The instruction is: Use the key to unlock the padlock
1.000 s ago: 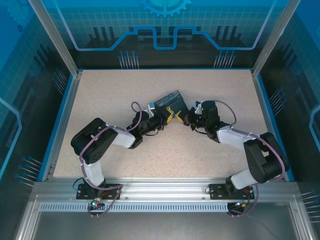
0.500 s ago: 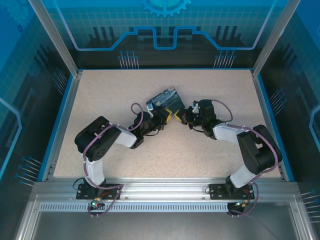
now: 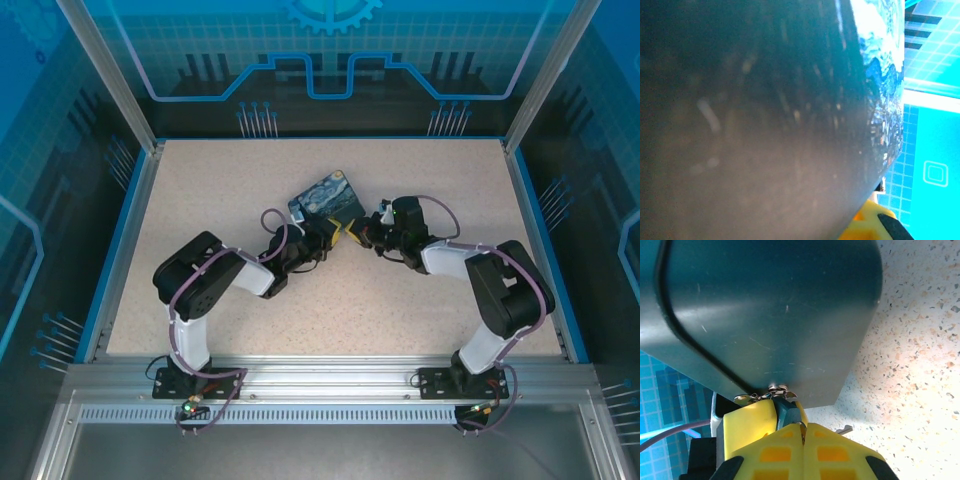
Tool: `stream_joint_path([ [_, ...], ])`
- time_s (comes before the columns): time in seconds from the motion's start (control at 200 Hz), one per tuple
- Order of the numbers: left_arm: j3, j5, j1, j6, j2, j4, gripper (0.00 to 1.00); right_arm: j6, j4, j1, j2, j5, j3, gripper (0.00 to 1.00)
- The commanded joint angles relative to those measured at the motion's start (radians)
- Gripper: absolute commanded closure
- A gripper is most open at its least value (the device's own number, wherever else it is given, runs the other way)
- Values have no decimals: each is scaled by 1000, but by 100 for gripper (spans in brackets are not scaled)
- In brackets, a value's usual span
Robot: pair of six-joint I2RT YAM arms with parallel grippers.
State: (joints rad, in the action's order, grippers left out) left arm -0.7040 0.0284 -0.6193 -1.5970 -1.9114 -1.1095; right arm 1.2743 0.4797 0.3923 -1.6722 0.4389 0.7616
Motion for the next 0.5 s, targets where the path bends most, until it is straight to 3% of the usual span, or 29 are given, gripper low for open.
stream_joint_path([
  [0.0,-33,154,-84,-49,-18,-175,100,-2,116,54,-11,139,67,100],
  [0.13,-65,158,-93,-76,-48,-203,100,32,148,66,-60,165,108,100],
  [0.495,-1,222,-74,-69,34,-139,100,-194,44,-2,-66,293,140,100],
])
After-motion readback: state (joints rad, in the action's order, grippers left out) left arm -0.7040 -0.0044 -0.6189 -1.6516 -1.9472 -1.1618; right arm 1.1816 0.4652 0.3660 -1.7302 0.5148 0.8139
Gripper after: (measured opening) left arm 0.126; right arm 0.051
